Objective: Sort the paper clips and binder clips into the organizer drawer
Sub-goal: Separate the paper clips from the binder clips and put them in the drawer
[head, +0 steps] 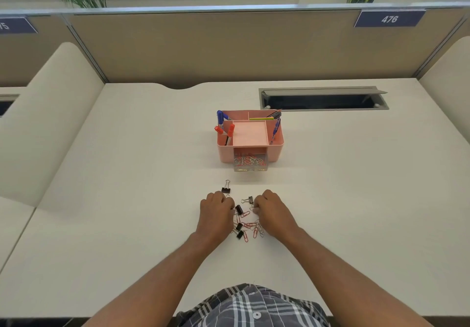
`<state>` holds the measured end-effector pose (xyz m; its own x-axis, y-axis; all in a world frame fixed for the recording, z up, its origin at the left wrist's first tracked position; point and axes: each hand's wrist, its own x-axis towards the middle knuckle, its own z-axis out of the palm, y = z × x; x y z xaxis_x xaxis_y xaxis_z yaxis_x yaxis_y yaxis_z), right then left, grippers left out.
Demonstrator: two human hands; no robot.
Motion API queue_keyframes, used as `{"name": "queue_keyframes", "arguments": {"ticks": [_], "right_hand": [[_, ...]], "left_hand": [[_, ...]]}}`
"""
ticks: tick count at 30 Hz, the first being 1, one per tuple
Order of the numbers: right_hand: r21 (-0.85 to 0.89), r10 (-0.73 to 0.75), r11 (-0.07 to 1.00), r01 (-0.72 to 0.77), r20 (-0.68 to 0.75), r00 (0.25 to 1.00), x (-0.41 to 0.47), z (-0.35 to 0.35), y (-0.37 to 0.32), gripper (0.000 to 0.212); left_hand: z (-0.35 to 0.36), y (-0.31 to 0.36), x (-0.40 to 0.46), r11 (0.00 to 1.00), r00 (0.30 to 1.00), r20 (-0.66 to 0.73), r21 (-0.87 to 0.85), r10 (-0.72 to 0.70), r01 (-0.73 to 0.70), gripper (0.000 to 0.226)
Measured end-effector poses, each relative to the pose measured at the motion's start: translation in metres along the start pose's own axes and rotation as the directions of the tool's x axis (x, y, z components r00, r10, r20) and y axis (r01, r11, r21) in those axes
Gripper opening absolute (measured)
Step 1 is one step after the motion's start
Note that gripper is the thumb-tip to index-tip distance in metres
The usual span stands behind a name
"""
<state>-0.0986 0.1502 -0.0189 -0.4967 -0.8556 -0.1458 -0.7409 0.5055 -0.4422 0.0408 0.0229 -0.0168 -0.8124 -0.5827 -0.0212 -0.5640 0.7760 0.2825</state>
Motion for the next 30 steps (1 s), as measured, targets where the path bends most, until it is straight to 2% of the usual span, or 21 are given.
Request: {"name": "queue_keyframes", "arguments": {"ticks": [7, 12, 15, 20, 26, 30], "right_hand": [[0.014, 0.044, 0.999, -0.044, 0.003, 0.999, 0.000, -0.004, 0.003, 0.009], [0.180, 0.167, 0.970, -0.165, 0.007, 0.986, 0.001, -0.016, 0.007, 0.013], [0.293, 0.221, 0.935, -0.202, -0.034, 0.975, 0.000, -0.019, 0.013, 0.013], [0.335, 0.229, 0.921, -0.200, -0.047, 0.972, -0.002, -0.019, 0.016, 0.019], [0.379, 0.246, 0.899, -0.220, -0.020, 0.969, -0.002, -0.020, 0.016, 0.020], [0.407, 0.269, 0.880, -0.246, 0.003, 0.963, -0.001, -0.021, 0.016, 0.015]], "left_hand": [[0.001, -0.001, 0.003, 1.000, 1.000, -0.006, 0.021, 0.020, -0.020, 0.011], [-0.001, 0.004, 0.005, 1.000, 0.998, -0.057, -0.015, 0.023, -0.024, 0.009], [0.001, 0.012, 0.006, 0.994, 0.994, -0.059, -0.048, 0.093, -0.096, 0.009], [0.009, 0.023, 0.006, 0.985, 0.986, 0.020, 0.055, 0.165, -0.166, 0.012], [0.008, 0.031, 0.011, 0.981, 0.987, 0.056, 0.115, 0.150, -0.155, 0.008], [0.004, 0.033, 0.007, 0.960, 0.973, 0.044, 0.159, 0.228, -0.232, 0.011]]}}
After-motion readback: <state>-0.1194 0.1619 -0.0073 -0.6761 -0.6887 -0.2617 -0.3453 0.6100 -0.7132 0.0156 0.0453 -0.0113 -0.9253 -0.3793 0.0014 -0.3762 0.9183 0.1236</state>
